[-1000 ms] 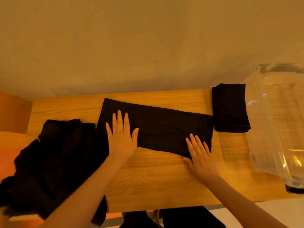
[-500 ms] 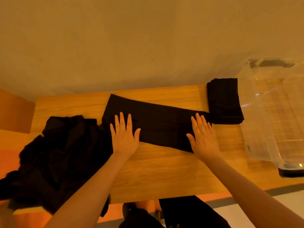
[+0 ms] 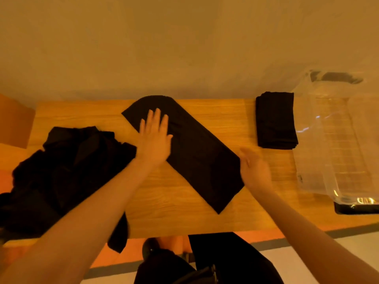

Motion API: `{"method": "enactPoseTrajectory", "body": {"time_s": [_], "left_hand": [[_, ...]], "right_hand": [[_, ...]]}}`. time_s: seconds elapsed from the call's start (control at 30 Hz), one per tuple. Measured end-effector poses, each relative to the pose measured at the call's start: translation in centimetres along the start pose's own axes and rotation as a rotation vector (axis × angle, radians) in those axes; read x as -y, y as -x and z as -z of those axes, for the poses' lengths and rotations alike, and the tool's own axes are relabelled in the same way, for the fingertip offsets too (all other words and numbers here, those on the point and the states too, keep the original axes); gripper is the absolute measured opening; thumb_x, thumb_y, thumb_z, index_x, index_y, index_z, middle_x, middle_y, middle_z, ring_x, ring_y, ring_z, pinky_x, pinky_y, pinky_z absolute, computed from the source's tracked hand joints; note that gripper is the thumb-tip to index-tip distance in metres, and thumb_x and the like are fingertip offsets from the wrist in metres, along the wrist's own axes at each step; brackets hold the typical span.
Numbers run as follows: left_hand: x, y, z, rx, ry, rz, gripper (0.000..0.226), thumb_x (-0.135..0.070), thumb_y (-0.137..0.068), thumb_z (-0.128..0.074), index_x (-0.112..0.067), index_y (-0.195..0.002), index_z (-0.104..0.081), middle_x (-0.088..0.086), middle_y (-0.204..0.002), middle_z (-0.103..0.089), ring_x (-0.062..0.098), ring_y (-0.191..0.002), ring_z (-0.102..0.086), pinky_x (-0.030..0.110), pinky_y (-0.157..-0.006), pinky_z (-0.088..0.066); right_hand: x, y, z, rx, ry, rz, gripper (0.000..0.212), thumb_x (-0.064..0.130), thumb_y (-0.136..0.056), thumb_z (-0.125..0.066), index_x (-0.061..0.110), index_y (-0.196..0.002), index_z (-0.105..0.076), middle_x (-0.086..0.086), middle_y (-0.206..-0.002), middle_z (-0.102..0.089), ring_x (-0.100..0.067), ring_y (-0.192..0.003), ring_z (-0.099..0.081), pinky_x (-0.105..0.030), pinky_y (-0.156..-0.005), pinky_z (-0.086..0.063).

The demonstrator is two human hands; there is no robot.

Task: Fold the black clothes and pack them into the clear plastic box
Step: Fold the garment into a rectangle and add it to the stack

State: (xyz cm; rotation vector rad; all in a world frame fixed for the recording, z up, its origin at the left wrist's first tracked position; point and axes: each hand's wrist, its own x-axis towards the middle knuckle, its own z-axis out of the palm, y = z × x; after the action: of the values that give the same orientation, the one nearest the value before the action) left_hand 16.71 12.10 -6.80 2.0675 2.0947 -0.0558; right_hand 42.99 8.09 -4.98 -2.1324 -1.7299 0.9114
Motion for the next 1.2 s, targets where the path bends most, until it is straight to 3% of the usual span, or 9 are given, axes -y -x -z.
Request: {"method": "enactPoseTrajectory", "body": {"time_s": [0.07,0.17,0.27,0.4,0.53,0.63,0.73,0.9,1.2], "left_hand": [[-4.4,3.0,-0.5,0.027,0.121,-0.054,0.063,-0.038,-0.097,-0.035,-0.012,-0.149,-0.010,0.011,-0.157,0.001,0.029,-0.144,0.004,0.045,-0.116,-0.001],[-8.7,8.4,-4.0,0.188,0.139,-0.189,0.071,-0.054,-0.093,-0.024,-0.017,-0.149,-0.004,0.007,-0.157,0.005,0.024,-0.143,0.013,0.042,-0.111,0.011],[-7.9,10.5,-6.3,0.226,0.009,-0.250,0.071,-0.059,-0.088,-0.018,-0.024,-0.147,-0.001,0.004,-0.156,0.005,0.021,-0.139,0.016,0.043,-0.110,0.012],[-4.1,9.9,-5.6,0.340,-0.028,-0.471,0.067,-0.058,-0.094,-0.024,-0.034,-0.138,0.020,-0.005,-0.145,0.031,0.017,-0.133,0.032,0.040,-0.109,0.020],[-0.6,8.8,-3.8,0.428,-0.244,-0.719,0.068,-0.058,-0.094,-0.022,-0.031,-0.140,0.020,-0.003,-0.145,0.031,0.019,-0.134,0.031,0.040,-0.108,0.020],[-0.6,9.9,-3.8,0.259,-0.251,-0.704,0.069,-0.056,-0.092,-0.022,-0.020,-0.148,-0.001,0.007,-0.154,0.009,0.025,-0.140,0.013,0.044,-0.112,0.007],[-2.6,13.4,-5.6,0.240,-0.160,-0.626,0.073,-0.059,-0.085,-0.028,-0.013,-0.142,-0.029,0.009,-0.148,-0.034,0.024,-0.139,-0.022,0.047,-0.112,-0.018],[-4.2,18.3,-9.0,0.232,-0.033,-0.482,0.071,-0.055,-0.085,-0.035,-0.010,-0.140,-0.031,0.011,-0.147,-0.035,0.025,-0.139,-0.019,0.043,-0.113,-0.005],[-2.7,19.8,-8.9,0.059,-0.091,-0.586,0.077,-0.037,-0.069,-0.070,-0.013,-0.136,-0.040,0.006,-0.139,-0.049,0.023,-0.133,-0.039,0.046,-0.110,-0.023]], "right_hand": [[-0.8,-1.7,0.5,-0.024,0.193,0.265,0.042,0.018,-0.098,-0.041,0.012,-0.140,-0.039,-0.008,-0.144,-0.041,-0.022,-0.134,-0.036,-0.035,-0.105,-0.036],[-2.8,-3.5,-0.9,0.216,0.565,0.657,0.050,0.029,-0.096,-0.034,0.013,-0.143,-0.030,-0.008,-0.149,-0.032,-0.020,-0.138,-0.017,-0.044,-0.111,-0.027],[-4.6,-3.2,-1.5,0.351,0.720,0.649,0.063,0.049,-0.089,-0.010,0.017,-0.143,-0.010,-0.003,-0.153,-0.012,-0.020,-0.140,-0.005,-0.044,-0.114,-0.016],[-6.5,1.2,-3.6,0.280,0.725,0.557,0.067,0.051,-0.091,-0.019,0.009,-0.143,-0.019,-0.006,-0.148,-0.022,-0.020,-0.140,-0.012,-0.049,-0.105,-0.038],[-7.2,5.1,-4.6,0.231,0.713,0.602,0.070,0.058,-0.093,-0.003,0.016,-0.149,0.003,-0.007,-0.153,-0.015,-0.021,-0.142,-0.002,-0.046,-0.111,-0.005],[-5.9,4.3,-3.8,0.209,0.731,0.709,0.070,0.059,-0.093,-0.007,0.018,-0.149,0.002,-0.004,-0.157,0.003,-0.021,-0.143,-0.001,-0.042,-0.112,0.002],[-4.1,3.1,-4.3,0.334,0.797,0.931,0.070,0.056,-0.089,-0.024,0.014,-0.145,-0.023,-0.004,-0.153,-0.019,-0.021,-0.141,-0.019,-0.040,-0.112,-0.007],[-5.3,3.9,-5.1,0.474,0.843,0.940,0.070,0.059,-0.093,-0.015,0.012,-0.145,-0.020,-0.009,-0.147,-0.034,-0.023,-0.143,-0.013,-0.036,-0.112,-0.007],[-7.9,6.5,-4.4,0.434,0.877,0.960,0.071,0.061,-0.092,-0.015,0.014,-0.145,-0.014,-0.007,-0.146,-0.035,-0.022,-0.142,-0.016,-0.037,-0.113,-0.005]]}}
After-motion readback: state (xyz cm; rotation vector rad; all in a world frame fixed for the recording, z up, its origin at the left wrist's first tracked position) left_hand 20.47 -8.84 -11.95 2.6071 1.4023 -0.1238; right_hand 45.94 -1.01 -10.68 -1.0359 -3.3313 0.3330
